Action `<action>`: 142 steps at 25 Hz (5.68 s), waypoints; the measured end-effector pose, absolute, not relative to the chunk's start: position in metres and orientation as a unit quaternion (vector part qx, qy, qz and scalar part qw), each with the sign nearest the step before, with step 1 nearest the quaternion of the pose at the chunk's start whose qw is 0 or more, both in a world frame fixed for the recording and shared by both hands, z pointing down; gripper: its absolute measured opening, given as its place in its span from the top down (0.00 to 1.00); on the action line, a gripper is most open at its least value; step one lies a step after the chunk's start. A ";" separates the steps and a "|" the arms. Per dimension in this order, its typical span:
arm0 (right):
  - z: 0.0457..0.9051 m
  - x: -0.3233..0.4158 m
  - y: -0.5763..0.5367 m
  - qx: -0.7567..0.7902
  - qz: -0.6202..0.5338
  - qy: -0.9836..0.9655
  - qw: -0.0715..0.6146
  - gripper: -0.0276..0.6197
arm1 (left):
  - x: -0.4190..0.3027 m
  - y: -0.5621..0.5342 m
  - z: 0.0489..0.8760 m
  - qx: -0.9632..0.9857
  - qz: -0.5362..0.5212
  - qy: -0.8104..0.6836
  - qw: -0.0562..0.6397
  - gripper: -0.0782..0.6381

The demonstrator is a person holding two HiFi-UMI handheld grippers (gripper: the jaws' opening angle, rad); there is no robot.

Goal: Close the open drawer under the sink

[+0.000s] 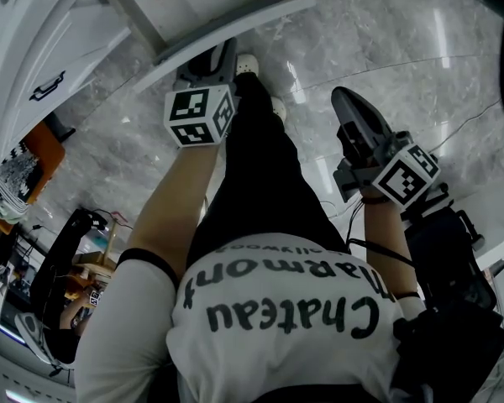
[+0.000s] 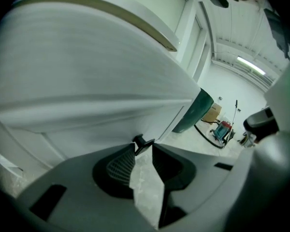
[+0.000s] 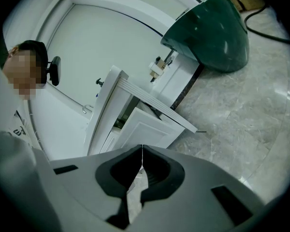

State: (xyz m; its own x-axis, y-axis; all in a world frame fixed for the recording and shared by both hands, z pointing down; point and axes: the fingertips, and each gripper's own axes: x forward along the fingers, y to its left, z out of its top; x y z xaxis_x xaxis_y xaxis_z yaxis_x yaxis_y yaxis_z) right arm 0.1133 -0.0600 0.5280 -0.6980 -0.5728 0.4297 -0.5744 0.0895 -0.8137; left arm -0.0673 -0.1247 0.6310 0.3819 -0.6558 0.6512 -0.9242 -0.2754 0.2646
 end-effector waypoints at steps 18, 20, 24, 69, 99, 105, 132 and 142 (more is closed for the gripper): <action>0.527 0.107 -0.068 0.395 0.555 -0.733 -0.003 0.94 | -0.073 -0.139 0.627 0.778 0.220 -0.502 0.307 0.74; 0.527 0.106 -0.069 0.395 0.555 -0.732 -0.004 0.94 | -0.074 -0.141 0.627 0.780 0.220 -0.501 0.305 0.74; 0.528 0.101 -0.074 0.394 0.554 -0.733 -0.005 0.94 | -0.077 -0.149 0.627 0.782 0.219 -0.500 0.300 0.74; 0.529 0.074 -0.120 0.397 0.548 -0.736 -0.026 0.94 | -0.101 -0.205 0.620 0.787 0.203 -0.495 0.309 0.74; 0.539 0.082 -0.134 0.412 0.555 -0.722 -0.035 0.94 | -0.116 -0.234 0.619 0.782 0.194 -0.515 0.294 0.74; 0.539 0.084 -0.134 0.415 0.557 -0.718 -0.040 0.94 | -0.118 -0.235 0.620 0.778 0.191 -0.519 0.299 0.73; 0.543 0.088 -0.132 0.418 0.564 -0.711 -0.052 0.94 | -0.130 -0.263 0.615 0.770 0.176 -0.538 0.294 0.73; 0.545 0.089 -0.132 0.417 0.567 -0.707 -0.059 0.94 | -0.133 -0.270 0.613 0.769 0.180 -0.543 0.287 0.73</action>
State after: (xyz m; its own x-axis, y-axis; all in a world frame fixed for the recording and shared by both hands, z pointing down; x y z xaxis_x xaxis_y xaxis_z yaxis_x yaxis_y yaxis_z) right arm 0.0895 -0.1316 0.5452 -0.6445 -0.6579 0.3896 -0.5234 0.0081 -0.8521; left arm -0.1325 -0.2700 0.6133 0.3464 -0.7310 0.5879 -0.9374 -0.2462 0.2462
